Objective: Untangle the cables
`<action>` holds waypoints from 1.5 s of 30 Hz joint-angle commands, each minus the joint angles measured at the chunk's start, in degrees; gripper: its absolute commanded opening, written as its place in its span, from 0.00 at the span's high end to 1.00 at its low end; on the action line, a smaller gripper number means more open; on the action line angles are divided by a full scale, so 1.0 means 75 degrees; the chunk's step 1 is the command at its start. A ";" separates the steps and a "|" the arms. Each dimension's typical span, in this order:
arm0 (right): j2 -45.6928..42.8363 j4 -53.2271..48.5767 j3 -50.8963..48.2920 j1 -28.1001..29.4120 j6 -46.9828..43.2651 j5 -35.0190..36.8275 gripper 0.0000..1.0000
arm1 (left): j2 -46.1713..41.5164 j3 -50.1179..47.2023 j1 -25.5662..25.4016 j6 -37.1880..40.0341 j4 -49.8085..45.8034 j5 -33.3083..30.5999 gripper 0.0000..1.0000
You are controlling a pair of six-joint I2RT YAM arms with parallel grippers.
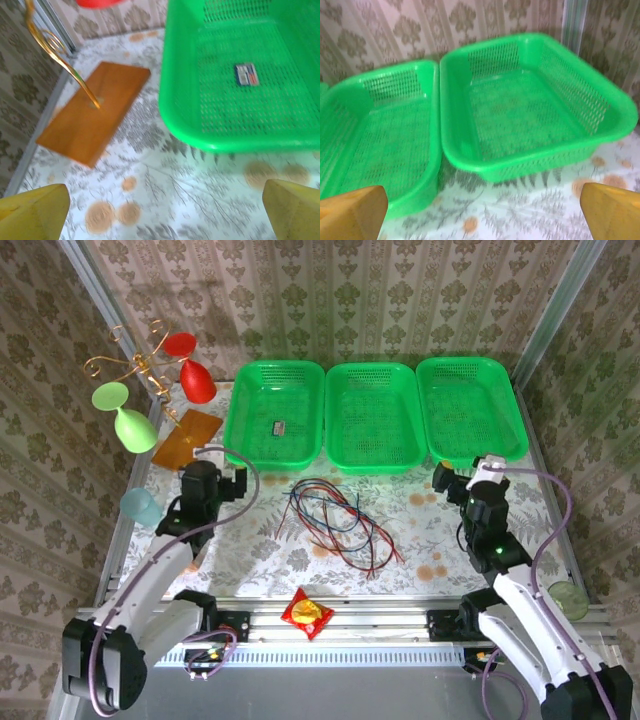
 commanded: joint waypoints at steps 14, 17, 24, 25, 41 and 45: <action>0.3271 -0.2012 0.1250 0.3353 0.6636 -0.2706 0.24 | -0.0007 0.0688 -0.2585 -0.2807 -0.2549 0.0218 0.00; 0.4057 -0.1221 0.1226 0.3554 0.7100 -0.3206 0.40 | 0.0037 0.0518 -0.2721 -0.3111 -0.2240 0.0463 0.00; 0.5210 -0.0322 0.1408 0.3860 0.7294 -0.3599 0.51 | 0.0193 0.0516 -0.2946 -0.3249 -0.2322 0.0582 0.00; 0.5321 -0.0217 0.1429 0.3867 0.7305 -0.3603 0.53 | 0.0192 0.0498 -0.2961 -0.3285 -0.2321 0.0594 0.00; 0.6628 0.1373 0.1336 0.3881 0.8053 -0.2766 0.68 | -0.0171 0.0333 -0.2986 -0.3703 -0.2584 0.0817 0.03; 0.6920 0.1564 0.1351 0.3877 0.8165 -0.2762 0.71 | -0.0228 0.0315 -0.2984 -0.3780 -0.2647 0.0852 0.04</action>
